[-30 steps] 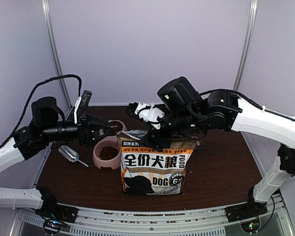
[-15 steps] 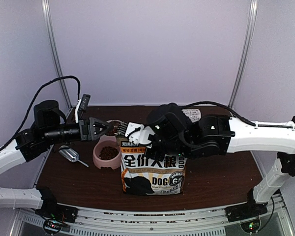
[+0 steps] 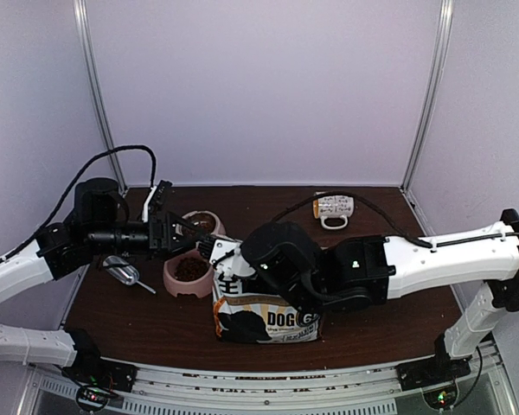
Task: Serve the pet food
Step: Press the seal on the pet food bag, then adjust the seal on the pet food bag.
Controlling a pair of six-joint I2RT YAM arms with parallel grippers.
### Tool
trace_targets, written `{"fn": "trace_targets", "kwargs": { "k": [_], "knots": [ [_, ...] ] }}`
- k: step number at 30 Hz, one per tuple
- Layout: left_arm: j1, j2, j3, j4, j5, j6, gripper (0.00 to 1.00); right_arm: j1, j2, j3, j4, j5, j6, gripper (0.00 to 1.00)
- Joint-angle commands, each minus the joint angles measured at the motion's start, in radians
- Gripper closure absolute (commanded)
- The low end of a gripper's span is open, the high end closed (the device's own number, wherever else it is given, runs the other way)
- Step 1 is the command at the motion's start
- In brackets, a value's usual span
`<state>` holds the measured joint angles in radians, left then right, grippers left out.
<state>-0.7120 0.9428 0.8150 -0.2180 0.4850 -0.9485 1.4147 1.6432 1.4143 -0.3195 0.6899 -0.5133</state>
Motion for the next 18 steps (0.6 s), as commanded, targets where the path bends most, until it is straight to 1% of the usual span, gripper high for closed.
{"fn": "trace_targets", "kwargs": {
  "k": [1,4,7,12,15,18],
  "knots": [
    [0.002,0.008,0.007,0.091,0.039,-0.1,0.2,0.016,0.034,-0.023,0.034,0.073,-0.035,1.0],
    [0.002,0.011,-0.014,0.139,0.02,-0.144,0.14,0.022,0.042,-0.027,0.035,0.082,-0.047,1.0],
    [0.001,0.036,0.01,0.132,0.042,-0.147,0.15,0.027,0.042,-0.03,0.034,0.081,-0.054,1.0],
    [0.002,0.082,0.049,0.086,0.13,-0.124,0.25,0.027,0.05,-0.025,0.036,0.096,-0.066,1.0],
    [0.002,0.102,0.074,0.025,0.179,-0.1,0.37,0.027,0.055,-0.023,0.036,0.106,-0.076,1.0],
    [0.001,0.106,0.091,-0.019,0.198,-0.084,0.45,0.027,0.059,-0.025,0.036,0.107,-0.084,1.0]
  ]
}}
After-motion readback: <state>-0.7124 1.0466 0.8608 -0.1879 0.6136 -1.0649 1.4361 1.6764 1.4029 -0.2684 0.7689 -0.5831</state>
